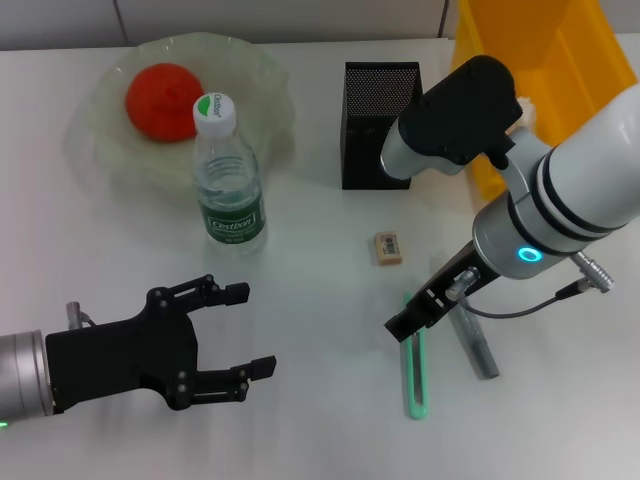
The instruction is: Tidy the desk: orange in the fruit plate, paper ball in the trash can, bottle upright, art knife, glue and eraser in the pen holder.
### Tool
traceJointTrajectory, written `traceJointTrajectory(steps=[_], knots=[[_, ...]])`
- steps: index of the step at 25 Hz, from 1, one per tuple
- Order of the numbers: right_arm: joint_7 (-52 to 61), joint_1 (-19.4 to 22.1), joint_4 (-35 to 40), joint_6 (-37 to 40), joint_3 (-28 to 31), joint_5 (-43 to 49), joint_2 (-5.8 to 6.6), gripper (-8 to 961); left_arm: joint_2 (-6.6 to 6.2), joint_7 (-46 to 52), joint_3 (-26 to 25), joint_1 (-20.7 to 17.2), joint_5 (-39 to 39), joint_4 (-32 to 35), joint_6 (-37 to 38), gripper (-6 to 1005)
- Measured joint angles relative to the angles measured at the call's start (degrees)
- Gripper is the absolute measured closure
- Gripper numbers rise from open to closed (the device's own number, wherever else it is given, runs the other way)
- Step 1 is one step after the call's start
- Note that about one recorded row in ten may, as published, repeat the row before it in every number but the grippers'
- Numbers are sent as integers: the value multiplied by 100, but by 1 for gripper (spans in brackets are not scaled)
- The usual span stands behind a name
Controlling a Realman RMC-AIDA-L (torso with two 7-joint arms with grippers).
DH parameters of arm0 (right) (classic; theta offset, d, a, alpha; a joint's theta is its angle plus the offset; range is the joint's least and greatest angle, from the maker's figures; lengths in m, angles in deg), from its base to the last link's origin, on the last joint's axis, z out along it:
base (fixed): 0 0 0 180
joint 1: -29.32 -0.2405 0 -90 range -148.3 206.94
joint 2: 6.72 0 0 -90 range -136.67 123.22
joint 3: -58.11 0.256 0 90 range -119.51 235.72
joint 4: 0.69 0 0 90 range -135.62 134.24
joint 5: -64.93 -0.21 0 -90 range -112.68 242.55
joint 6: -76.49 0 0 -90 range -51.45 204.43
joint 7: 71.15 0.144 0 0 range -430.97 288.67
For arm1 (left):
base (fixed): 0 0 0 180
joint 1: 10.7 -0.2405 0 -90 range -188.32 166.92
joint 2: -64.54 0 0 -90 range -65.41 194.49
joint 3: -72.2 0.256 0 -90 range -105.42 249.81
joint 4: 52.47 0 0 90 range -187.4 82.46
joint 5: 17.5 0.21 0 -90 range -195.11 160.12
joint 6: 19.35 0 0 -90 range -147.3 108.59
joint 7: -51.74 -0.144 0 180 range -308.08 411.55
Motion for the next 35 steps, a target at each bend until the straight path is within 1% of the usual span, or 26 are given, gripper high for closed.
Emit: traceJointTrajectory(steps=[3, 4, 7, 9, 17, 22, 32, 35], knots=[[2, -59, -137, -28, -2, -98, 1, 123, 0, 0, -6, -5, 2, -4, 1, 142], [2, -152, -321, -71, -2, -221, 4, 126, 0, -1, -11, -8, 3, -5, 2, 142], [0, -240, -509, -124, -5, -263, 5, 135, 0, -1, -16, -9, 3, -5, 6, 142], [-10, -299, -654, -173, -12, -273, 4, 215, -1, -1, -10, -8, 3, -5, 9, 142], [-12, -344, -724, -214, -56, -295, 0, 535, -1, -1, -22, -5, 3, -5, 7, 142], [-15, -427, -912, -222, -77, -426, 0, 719, 0, 0, -18, -1, 3, -5, 5, 142], [-70, -428, -925, -198, -83, -431, 0, 712, -7, -1, -22, -1, 3, -5, 20, 142], [-76, -437, -949, -202, -81, -437, 1, 743, -8, 0, -29, -3, 3, -5, 19, 142]])
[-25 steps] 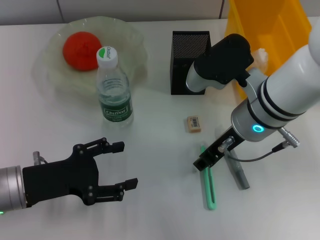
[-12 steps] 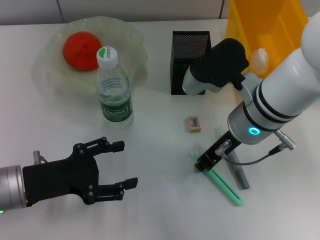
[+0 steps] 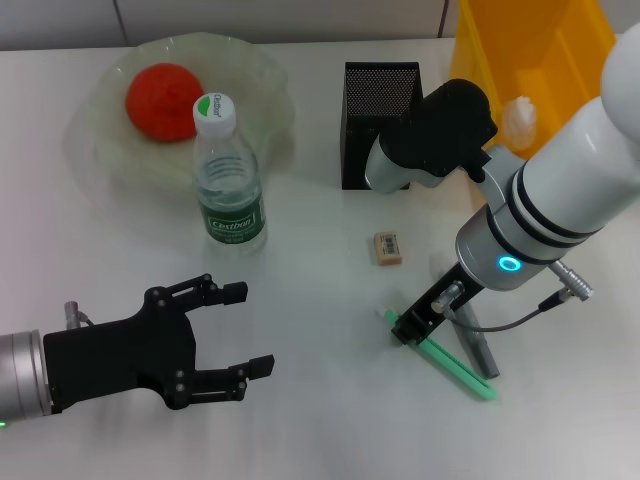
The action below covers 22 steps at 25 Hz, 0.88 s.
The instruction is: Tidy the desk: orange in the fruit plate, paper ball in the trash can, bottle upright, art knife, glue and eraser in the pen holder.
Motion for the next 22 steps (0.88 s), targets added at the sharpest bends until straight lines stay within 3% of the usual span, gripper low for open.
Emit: traceJointTrajectory(steps=[7, 9, 12, 13, 14, 15, 18, 19, 20, 22], knots=[[-334, 314, 722, 134, 311, -446, 42, 785, -1, 0, 0, -1, 0, 0, 62, 142], [-574, 671, 1479, 169, 959, -582, 43, 789, -1, 0, 1, -1, 0, 0, 130, 142], [-859, 989, 2014, 30, 1444, -797, 38, 790, -1, 0, 2, 0, -1, 10, 232, 142], [-1099, 1185, 2261, -112, 1749, -994, 32, 790, -4, 0, 1, -3, -1, 13, 259, 142], [-1868, 1596, 2539, -619, 2314, -1749, 8, 789, -6, 0, 1, -6, -2, 14, 283, 142], [-1868, 1596, 2539, -619, 2314, -1749, 8, 788, -6, 0, 1, -6, -2, 14, 283, 142], [-3535, 2089, 2244, -1622, 2715, -3443, 20, 785, -7, 0, 1, -9, -1, 5, 283, 142], [-5094, 2145, 1485, -2136, 2784, -4766, 43, 784, -8, 0, 1, -9, -2, 3, 281, 142], [-5094, 2145, 1485, -2136, 2784, -4766, 43, 783, -9, 0, 1, -9, 0, 3, 272, 142], [-6628, 1999, 427, -2276, 2799, -6007, 44, 781, -9, 0, 1, -9, 0, 2, 270, 142]])
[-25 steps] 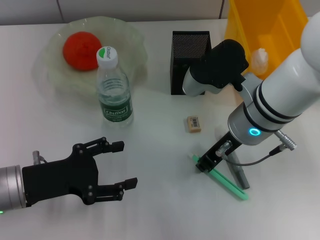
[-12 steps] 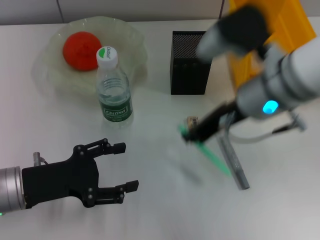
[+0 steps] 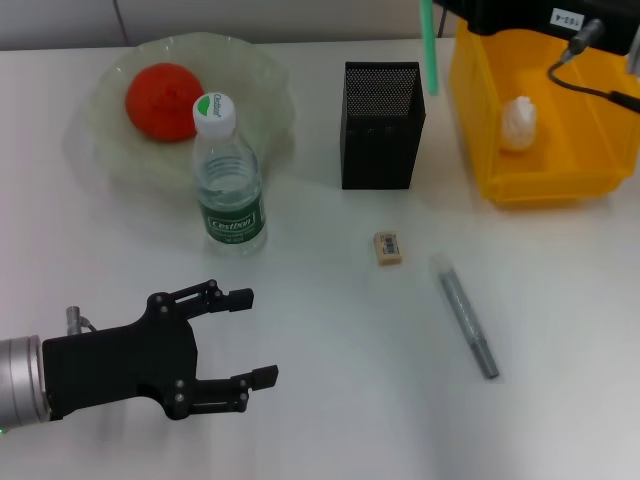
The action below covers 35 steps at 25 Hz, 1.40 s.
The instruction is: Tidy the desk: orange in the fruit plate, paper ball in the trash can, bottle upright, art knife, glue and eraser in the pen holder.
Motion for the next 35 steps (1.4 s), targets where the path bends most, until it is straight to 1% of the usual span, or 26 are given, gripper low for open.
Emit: traceJointTrajectory(steps=[1, 2, 3, 4, 5, 6, 7, 8, 10, 12, 15, 16, 17, 18, 20, 21, 22, 23, 26, 27, 28, 29, 31, 32, 33, 35], knots=[[-775, -124, -546, -14, 6, -594, -1, 780, -1, -1, -1, 0, 0, -1, -1, 142], [-2014, -516, -1666, -29, 14, -1395, 1, 779, 0, -2, 0, 0, 0, -1, -3, 142], [-2014, -516, -1666, -29, 14, -1395, 1, 778, 0, -5, -1, 0, 0, -1, -6, 142], [-2541, -790, -2236, -28, 25, -1707, 3, 777, 3, -5, 0, 0, 0, -1, -10, 142], [-3021, -1148, -2975, -29, 95, -1965, 8, 776, 5, -6, -1, 0, 0, -1, -13, 142], [-3262, -1365, -3393, -19, 167, -2063, 10, 775, 6, -7, 0, 0, 1, -1, -13, 142], [-3789, -1799, -4278, -2, 370, -2196, 9, 774, 6, -7, 0, 0, 1, -1, -11, 142], [-3789, -1799, -4278, -2, 370, -2196, 9, 773, 6, -7, 0, 0, 1, -1, -11, 142], [-4234, -2086, -4852, -23, 506, -2229, -7, 771, 7, -8, 0, 0, 1, -1, -3, 142], [-4480, -2215, -5089, -42, 521, -2237, -17, 769, 8, -9, -1, 0, 1, -2, 3, 142], [-4499, -2203, -5102, -42, 493, -2243, -18, 766, 8, -9, -1, 0, 1, -21, 3, 142], [-4496, -2157, -5068, -16, 486, -2243, -18, 765, 8, -9, -1, 0, 0, -31, 3, 142], [-4381, -2025, -4912, 59, 452, -2217, -16, 764, 6, -9, 0, 0, 0, -42, 3, 142], [-4381, -2025, -4912, 59, 452, -2217, -16, 763, 6, -9, 0, 0, 0, -42, 3, 142], [-4002, -1787, -4536, 104, 342, -2072, 0, 761, 4, -9, -1, -11, 0, -47, 4, 142], [-3666, -1625, -4223, 103, 262, -1902, 8, 760, 4, -9, 0, -21, 0, -47, 7, 142], [-2844, -1281, -3507, 101, 175, -1424, 22, 707, 3, -9, 0, -32, 0, -48, 10, 142], [-2844, -1281, -3507, 101, 175, -1424, 22, 655, 3, -9, 0, -32, 0, -48, 10, 142], [-1292, -654, -1950, 143, 162, -188, 20, 497, 2, -9, -1, -41, 0, -47, 12, 142], [-69, -404, -951, 349, 176, 891, 11, 464, 2, -9, -1, -41, 0, -47, 12, 142], [-69, -404, -951, 349, 176, 891, 11, 431, 0, -9, -1, -44, 0, -47, 12, 142], [683, -377, -395, 587, 189, 1639, 11, 398, -2, -9, 0, -44, 0, -47, 0, 142], [2016, -494, 450, 1232, 196, 3033, 10, 331, -2, -9, 0, -41, -1, -46, -3, 142], [3047, -871, 961, 2056, 180, 4232, 18, 298, -9, -9, 0, -33, -1, -45, -8, 142], [3047, -871, 961, 2056, 180, 4232, 18, 282, -10, -9, -2, -27, -1, -44, -4, 142], [3616, -1295, 1067, 2653, 79, 5000, 16, 250, -9, -9, 0, -22, 0, -45, -1, 142]])
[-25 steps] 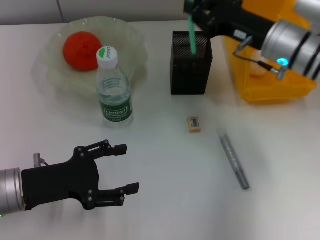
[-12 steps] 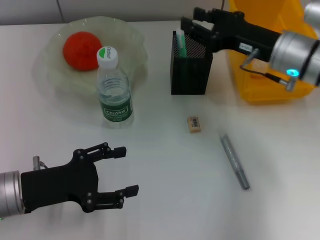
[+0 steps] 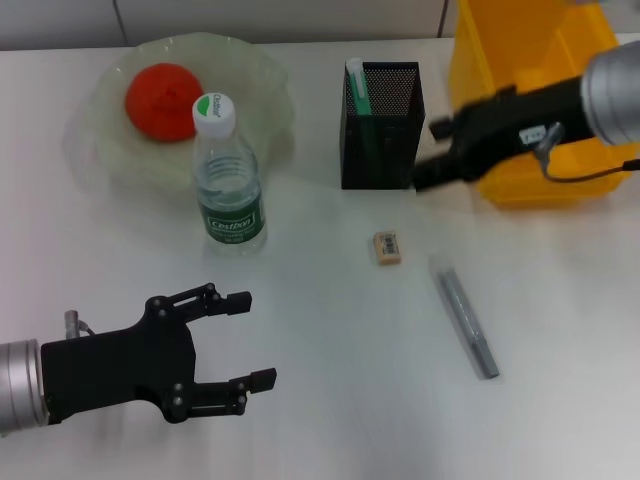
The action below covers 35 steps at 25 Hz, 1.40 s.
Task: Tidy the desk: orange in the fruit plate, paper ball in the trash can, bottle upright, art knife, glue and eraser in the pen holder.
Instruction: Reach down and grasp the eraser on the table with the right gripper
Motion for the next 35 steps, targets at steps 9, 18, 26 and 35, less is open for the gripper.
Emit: traceJointTrajectory(steps=[9, 18, 26, 35], knots=[[567, -987, -770, 54, -1667, 1605, -31, 171, 10, 0, 4, -11, 0, -3, -25, 142], [293, -1359, -1790, -677, -1910, 1556, -37, 174, 9, 3, 2, -22, 0, -10, -54, 142], [211, -1572, -2453, -1028, -1897, 1122, -31, 173, 8, 2, 0, -22, 0, -10, -57, 142], [196, -1751, -3112, -1413, -1840, 951, -37, 232, 0, 0, -1, -19, 0, -9, -57, 142]])
